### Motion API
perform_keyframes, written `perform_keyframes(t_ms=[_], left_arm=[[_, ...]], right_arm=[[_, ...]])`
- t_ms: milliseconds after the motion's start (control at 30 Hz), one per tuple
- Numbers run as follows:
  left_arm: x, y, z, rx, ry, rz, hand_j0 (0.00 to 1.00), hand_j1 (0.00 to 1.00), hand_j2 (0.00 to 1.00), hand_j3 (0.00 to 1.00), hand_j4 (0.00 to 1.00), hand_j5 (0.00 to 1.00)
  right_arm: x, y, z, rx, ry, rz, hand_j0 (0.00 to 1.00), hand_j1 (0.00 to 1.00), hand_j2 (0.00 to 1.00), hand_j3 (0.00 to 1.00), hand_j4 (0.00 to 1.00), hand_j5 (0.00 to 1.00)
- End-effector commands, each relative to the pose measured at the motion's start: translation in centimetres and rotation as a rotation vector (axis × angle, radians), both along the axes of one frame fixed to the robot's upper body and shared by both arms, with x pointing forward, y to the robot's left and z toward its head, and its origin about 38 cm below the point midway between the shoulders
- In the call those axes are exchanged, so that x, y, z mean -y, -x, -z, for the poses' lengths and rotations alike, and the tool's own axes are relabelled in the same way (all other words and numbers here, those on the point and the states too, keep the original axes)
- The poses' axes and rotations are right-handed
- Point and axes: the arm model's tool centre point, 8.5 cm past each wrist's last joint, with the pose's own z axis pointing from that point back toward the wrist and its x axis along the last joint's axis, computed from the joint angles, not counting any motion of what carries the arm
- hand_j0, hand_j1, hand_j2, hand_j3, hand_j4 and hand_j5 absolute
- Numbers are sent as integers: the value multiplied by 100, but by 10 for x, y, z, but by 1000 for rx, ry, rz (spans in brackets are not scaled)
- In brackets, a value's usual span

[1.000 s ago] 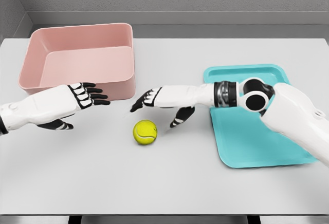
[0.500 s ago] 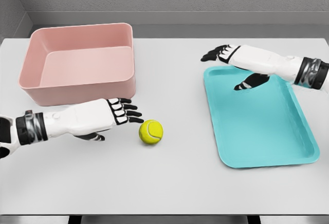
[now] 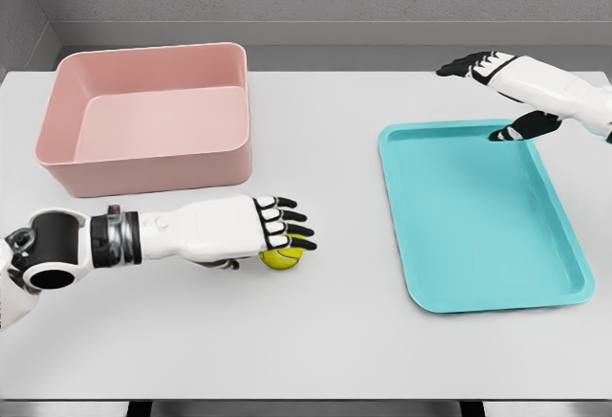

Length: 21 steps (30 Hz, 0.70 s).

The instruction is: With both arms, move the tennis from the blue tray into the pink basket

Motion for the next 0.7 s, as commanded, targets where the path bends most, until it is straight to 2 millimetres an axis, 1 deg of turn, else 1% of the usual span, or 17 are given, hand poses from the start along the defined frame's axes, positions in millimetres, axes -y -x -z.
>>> perform_keyframes(t_ms=[0, 100, 167, 267, 333, 367, 433, 567, 667], left_arm=[[6, 2, 2, -10, 10, 10, 100, 100, 100, 100, 100, 100], [5, 2, 2, -19, 19, 9, 100, 100, 100, 100, 100, 100], [3, 4, 1, -55, 54, 4, 100, 100, 100, 100, 100, 100], [3, 4, -2, -85, 93, 1, 100, 100, 100, 100, 100, 100], [2, 0, -6, -92, 108, -5, 100, 100, 100, 100, 100, 100], [0, -2, -6, -91, 106, -11, 100, 100, 100, 100, 100, 100], [-7, -12, -1, -94, 86, -44, 100, 100, 100, 100, 100, 100], [-17, -24, 5, -84, 47, -84, 100, 100, 100, 100, 100, 100], [-15, -24, 8, -65, 18, -77, 100, 100, 100, 100, 100, 100]], right_arm=[[6, 0, -1, -1, 0, 13, 100, 100, 100, 100, 100, 100], [6, 1, 0, -6, 4, 12, 100, 100, 100, 100, 100, 100], [-3, 2, 5, -14, 2, -9, 100, 100, 100, 100, 100, 100], [-2, 1, 7, -21, 3, -4, 100, 100, 100, 100, 100, 100], [-5, 2, 9, -24, 0, -12, 100, 100, 100, 100, 100, 100], [-3, 1, 9, -25, 1, -7, 100, 100, 100, 100, 100, 100], [2, 1, 6, -19, 5, 5, 100, 100, 100, 100, 100, 100], [3, 1, 5, -17, 7, 6, 100, 100, 100, 100, 100, 100], [4, 1, 4, -14, 5, 9, 100, 100, 100, 100, 100, 100]])
